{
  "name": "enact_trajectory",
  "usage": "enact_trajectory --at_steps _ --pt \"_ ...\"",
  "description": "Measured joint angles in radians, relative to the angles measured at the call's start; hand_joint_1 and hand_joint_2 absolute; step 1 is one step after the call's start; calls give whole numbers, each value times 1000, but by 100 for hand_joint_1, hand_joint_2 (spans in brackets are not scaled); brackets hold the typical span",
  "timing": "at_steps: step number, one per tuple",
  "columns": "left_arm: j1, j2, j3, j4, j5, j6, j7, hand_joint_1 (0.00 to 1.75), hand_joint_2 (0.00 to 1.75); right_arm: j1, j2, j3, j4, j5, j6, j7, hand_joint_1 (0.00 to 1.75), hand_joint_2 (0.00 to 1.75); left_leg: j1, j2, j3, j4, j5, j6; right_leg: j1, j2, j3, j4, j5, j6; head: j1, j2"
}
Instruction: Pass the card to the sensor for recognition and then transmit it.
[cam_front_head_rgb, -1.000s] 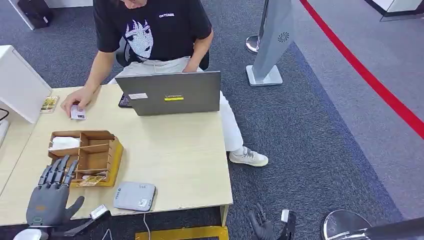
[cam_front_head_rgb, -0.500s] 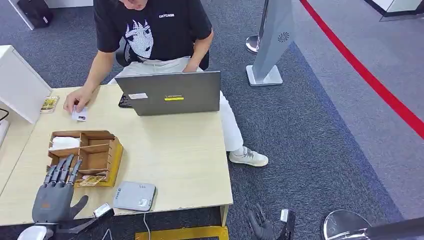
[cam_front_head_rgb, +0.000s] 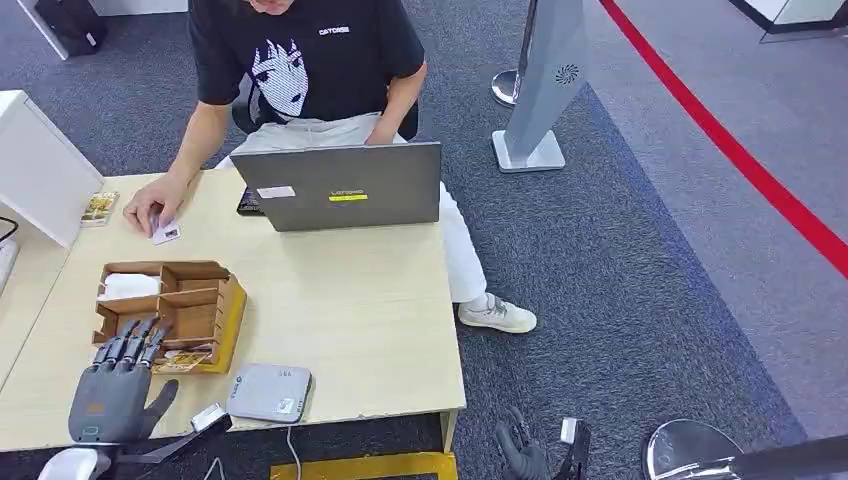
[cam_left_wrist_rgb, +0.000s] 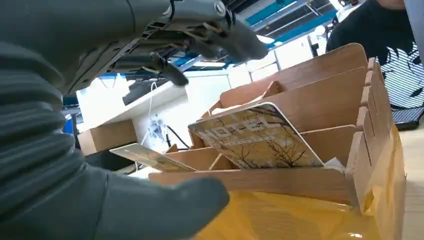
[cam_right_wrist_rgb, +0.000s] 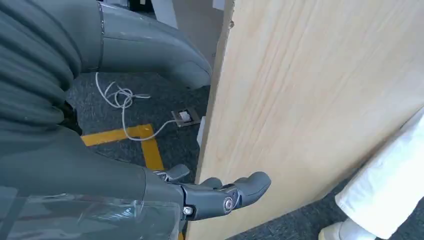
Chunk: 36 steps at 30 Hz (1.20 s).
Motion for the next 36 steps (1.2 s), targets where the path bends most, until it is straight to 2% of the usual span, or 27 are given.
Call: enact_trajectory --at_steps 11,13,17,20,23,27,31,36 --pt "1 2 0 3 4 -2 10 175 175 0 0 0 0 0 4 0 0 175 0 0 0 0 0 0 0 0 0 0 0 0 0 0" --pt "-1 3 0 7 -18 4 30 175 175 0 0 0 0 0 4 0 0 175 0 0 0 0 0 0 0 0 0 0 0 0 0 0" --pt "-5 3 0 18 -61 53 74 175 175 0 0 0 0 -1 4 2 0 175 0 0 0 0 0 0 0 0 0 0 0 0 0 0" --pt "-4 1 3 16 -60 98 85 175 175 0 0 0 0 -3 4 2 0 175 0 0 0 0 0 0 0 0 0 0 0 0 0 0" --pt "-4 -4 10 -23 -45 124 84 175 175 0 0 0 0 -4 4 1 0 175 0 0 0 0 0 0 0 0 0 0 0 0 0 0" --pt "-9 -10 16 -124 -30 122 81 175 175 0 2 0 0 -5 4 1 0 175 0 0 0 0 0 0 0 0 0 0 0 0 0 0" --pt "-36 -8 16 -212 -15 100 79 175 175 0 3 0 0 -3 4 1 0 175 0 0 0 0 0 0 0 -1 0 0 0 0 0 0" --pt "-104 15 23 -254 -11 54 82 175 175 0 5 0 0 3 3 5 0 175 0 0 0 0 1 0 0 -1 0 1 1 -1 0 0"
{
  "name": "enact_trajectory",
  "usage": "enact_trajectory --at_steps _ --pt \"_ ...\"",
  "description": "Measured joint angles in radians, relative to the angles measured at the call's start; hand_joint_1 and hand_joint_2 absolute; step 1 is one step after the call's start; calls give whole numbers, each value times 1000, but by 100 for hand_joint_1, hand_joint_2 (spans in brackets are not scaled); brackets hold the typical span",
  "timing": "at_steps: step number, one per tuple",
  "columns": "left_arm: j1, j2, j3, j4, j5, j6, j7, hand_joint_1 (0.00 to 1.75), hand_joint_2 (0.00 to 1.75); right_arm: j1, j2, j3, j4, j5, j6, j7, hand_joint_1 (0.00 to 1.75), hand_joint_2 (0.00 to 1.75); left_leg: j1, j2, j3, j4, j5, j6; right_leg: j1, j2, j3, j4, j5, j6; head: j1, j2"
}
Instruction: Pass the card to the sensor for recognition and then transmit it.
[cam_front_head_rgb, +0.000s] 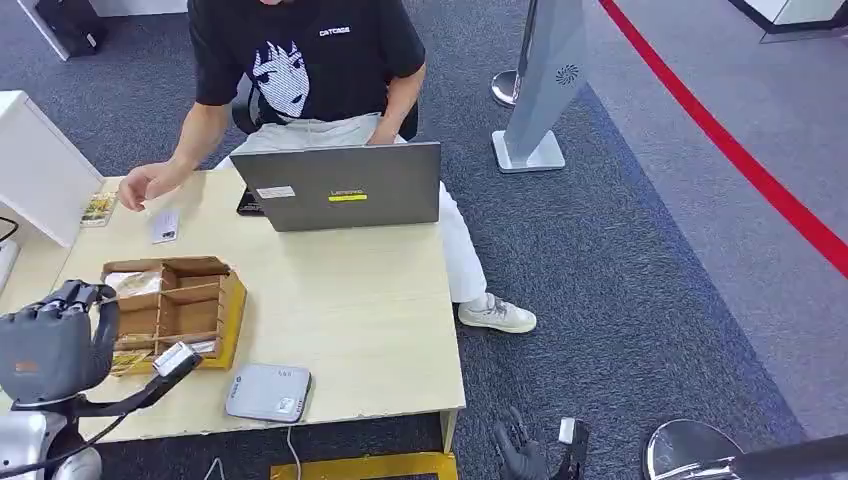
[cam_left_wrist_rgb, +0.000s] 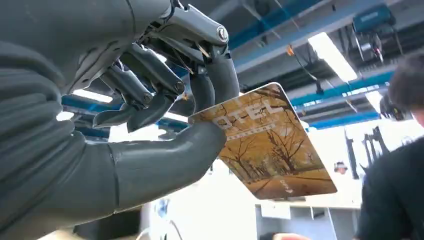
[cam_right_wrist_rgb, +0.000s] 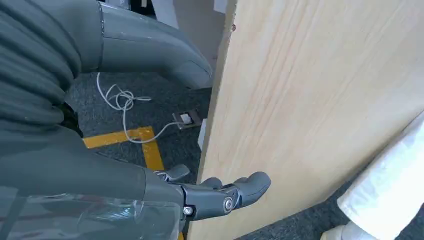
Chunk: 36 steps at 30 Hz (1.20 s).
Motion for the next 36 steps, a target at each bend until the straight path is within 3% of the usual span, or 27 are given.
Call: enact_trajectory --at_steps 8,11,16,21,22,23,32,36 --pt "-28 11 8 -8 2 -3 1 175 175 0 0 0 0 1 0 4 0 175 0 0 0 0 0 0 0 0 0 0 0 0 0 0" --pt "-69 22 9 2 20 -39 19 175 175 -1 1 1 0 9 0 13 0 175 0 -1 0 0 0 0 0 -1 -1 0 0 0 0 0" --pt "-246 76 27 153 56 -93 32 175 175 -13 8 6 0 21 -5 31 0 175 1 -2 0 0 3 -2 0 -2 0 1 2 -2 0 0" --pt "-324 95 37 259 68 -72 22 175 175 -16 14 11 0 24 -5 33 0 175 1 -1 0 0 4 -3 1 -1 0 1 2 -2 -1 0" --pt "-324 95 37 265 65 -63 22 148 175 -17 15 13 0 24 -5 33 0 175 1 -1 0 0 4 -3 1 -1 0 1 2 -2 0 0" --pt "-323 94 37 271 62 -56 21 0 175 -17 15 15 0 24 -5 33 0 175 1 -1 0 0 3 -3 1 -1 0 1 2 -2 -1 0" --pt "-283 92 39 277 79 -19 20 0 175 -17 16 22 0 18 -3 28 0 175 1 -1 -1 0 2 -2 0 -1 -1 1 2 -2 -1 0" --pt "-190 81 68 203 158 47 -20 0 175 -14 16 21 0 1 -2 15 0 175 1 1 -1 0 2 -2 0 2 -1 1 2 -2 -1 0"
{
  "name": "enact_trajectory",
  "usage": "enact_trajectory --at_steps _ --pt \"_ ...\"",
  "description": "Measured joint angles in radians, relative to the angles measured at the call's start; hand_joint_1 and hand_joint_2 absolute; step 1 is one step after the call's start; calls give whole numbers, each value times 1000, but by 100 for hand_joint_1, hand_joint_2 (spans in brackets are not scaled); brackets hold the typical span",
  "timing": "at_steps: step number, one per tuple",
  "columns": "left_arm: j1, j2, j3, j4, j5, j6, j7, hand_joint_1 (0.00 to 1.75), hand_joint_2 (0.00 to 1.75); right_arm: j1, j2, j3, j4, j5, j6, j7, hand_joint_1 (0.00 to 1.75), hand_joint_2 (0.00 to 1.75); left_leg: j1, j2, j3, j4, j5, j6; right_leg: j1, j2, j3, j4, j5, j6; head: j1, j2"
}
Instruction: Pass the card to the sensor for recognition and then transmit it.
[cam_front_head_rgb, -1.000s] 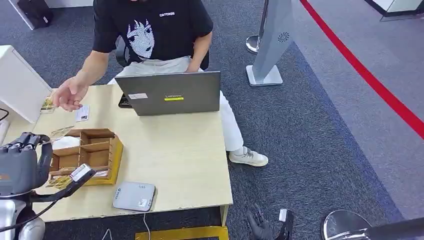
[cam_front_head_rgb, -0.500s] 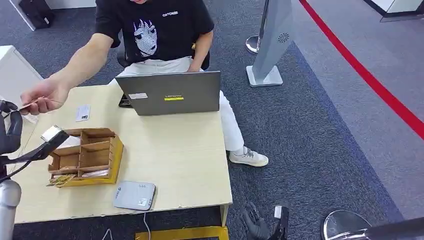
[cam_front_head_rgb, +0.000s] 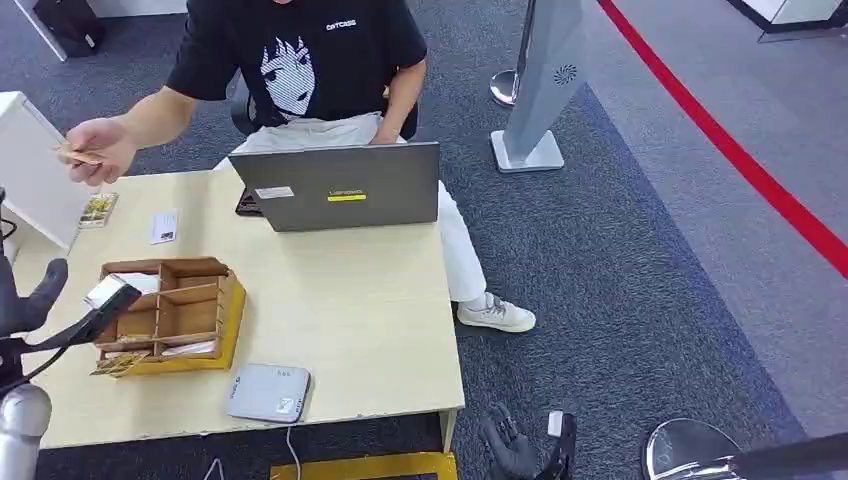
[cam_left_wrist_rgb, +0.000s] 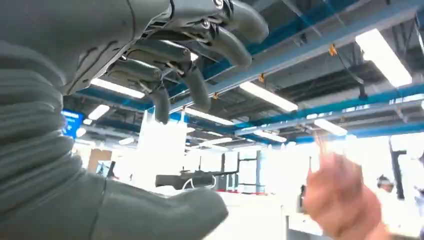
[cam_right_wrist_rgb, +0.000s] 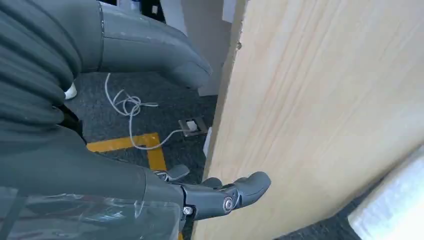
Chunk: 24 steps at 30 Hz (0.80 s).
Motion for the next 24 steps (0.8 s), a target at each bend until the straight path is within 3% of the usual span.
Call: enact_trajectory --at_steps 4,10,12,13,14,15,17,18,20,22,24 --pt "149 -45 70 -145 113 101 -71 0 175 11 0 -2 0 -12 7 -16 0 175 0 2 0 0 -1 0 0 2 -1 0 -1 0 0 0" --pt "224 -89 122 -239 158 108 -106 0 175 14 0 -3 0 -15 13 -21 0 175 0 -1 0 0 -1 0 0 -1 0 0 -1 0 1 0" --pt "293 -123 155 -304 307 129 -180 0 175 18 0 -6 0 -25 14 -31 0 175 0 4 1 -1 -2 0 0 4 0 0 -1 0 0 0" --pt "333 -154 177 -350 448 119 -245 0 175 22 -1 -9 0 -29 14 -40 0 175 0 6 1 -1 -3 0 0 5 0 0 -1 0 -1 0" --pt "377 -193 207 -397 632 74 -311 0 175 29 -3 -16 0 -37 16 -49 0 175 -1 6 2 0 -4 1 0 5 0 -1 -1 1 -1 0" --pt "416 -240 241 -438 813 -10 -369 0 175 35 -5 -24 0 -45 17 -58 0 175 -1 5 1 0 -4 1 0 5 0 -1 -2 2 -1 0" --pt "482 -354 341 -487 1077 -229 -447 0 175 50 -12 -40 0 -59 30 -74 0 175 -2 3 1 0 -6 4 -1 2 1 -1 -4 4 -2 0" --pt "502 -395 384 -497 1127 -304 -480 0 175 55 -14 -48 0 -62 36 -78 0 175 -2 3 0 0 -6 4 -1 2 1 -2 -4 4 -1 0" --pt "527 -478 469 -513 1079 -375 -514 0 175 64 -20 -60 0 -64 38 -82 0 175 -2 2 0 0 -6 4 -1 1 1 -2 -4 4 2 0" --pt "528 -533 544 -521 1064 -451 -480 0 175 69 -22 -75 0 -71 40 -89 0 175 -2 1 0 0 -7 4 -1 0 1 -2 -5 4 2 0" --pt "541 -583 612 -509 1069 -575 -452 0 175 77 -24 -92 0 -81 50 -99 0 175 -2 1 1 0 -8 5 -1 0 2 -2 -5 4 2 0"
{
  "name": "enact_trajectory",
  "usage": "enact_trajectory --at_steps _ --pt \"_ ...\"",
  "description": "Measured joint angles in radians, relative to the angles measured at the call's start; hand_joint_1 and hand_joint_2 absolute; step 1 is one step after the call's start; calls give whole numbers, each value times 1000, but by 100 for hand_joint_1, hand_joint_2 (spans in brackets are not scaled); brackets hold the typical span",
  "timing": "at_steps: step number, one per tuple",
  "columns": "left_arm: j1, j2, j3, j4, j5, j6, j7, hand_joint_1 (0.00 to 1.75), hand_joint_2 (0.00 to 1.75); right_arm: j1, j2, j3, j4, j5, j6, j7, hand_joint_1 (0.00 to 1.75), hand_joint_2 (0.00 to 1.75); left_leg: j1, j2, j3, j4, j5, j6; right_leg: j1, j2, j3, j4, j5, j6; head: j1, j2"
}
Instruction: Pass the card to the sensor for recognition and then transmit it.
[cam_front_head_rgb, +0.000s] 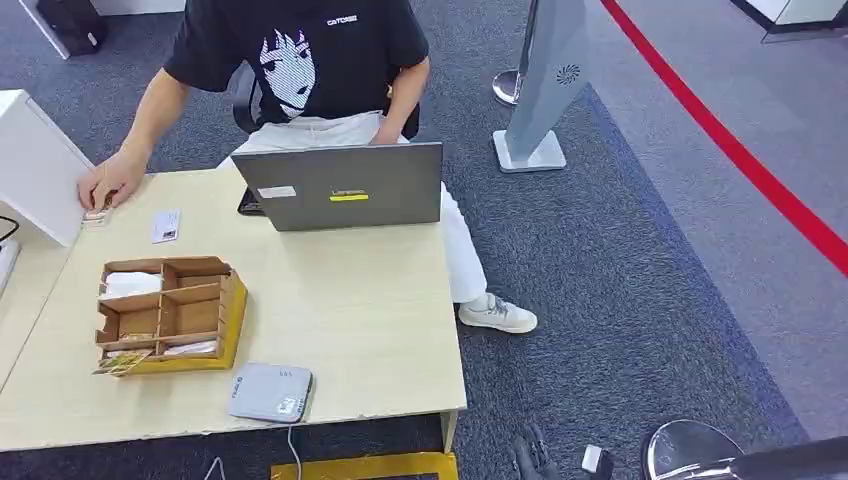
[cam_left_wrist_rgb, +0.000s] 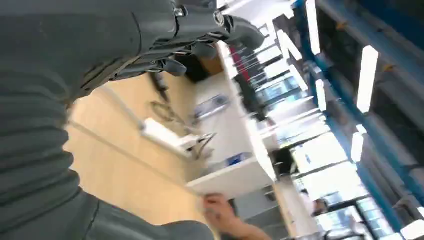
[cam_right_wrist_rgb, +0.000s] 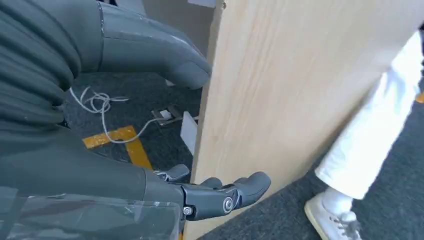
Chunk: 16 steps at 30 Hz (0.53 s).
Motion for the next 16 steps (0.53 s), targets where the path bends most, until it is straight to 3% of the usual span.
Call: enact_trajectory --at_steps 3,6,11,14,16 --pt "9 -43 80 115 -26 -127 11 0 175 22 -7 -27 0 -7 9 -13 0 175 0 -1 0 0 0 0 0 -1 0 0 0 0 -1 0" --pt "-2 -72 148 312 -108 -145 7 0 175 44 -13 -59 -1 -5 20 -19 0 175 0 0 1 0 0 0 0 0 0 0 0 0 -2 0" --pt "-72 -76 295 638 -368 -136 2 0 175 58 -16 -99 -1 28 20 -20 0 175 0 -1 1 0 0 0 0 0 1 0 -1 -1 -2 0" --pt "-126 -57 390 855 -525 -55 5 0 175 58 -17 -119 -1 48 23 -18 0 175 0 -1 1 0 0 0 0 -1 1 0 -1 -1 -2 0" --pt "-152 -46 428 959 -548 -37 -1 0 175 58 -17 -131 -1 55 24 -18 0 175 0 -2 1 0 0 0 0 -1 1 0 -1 -1 -1 0"
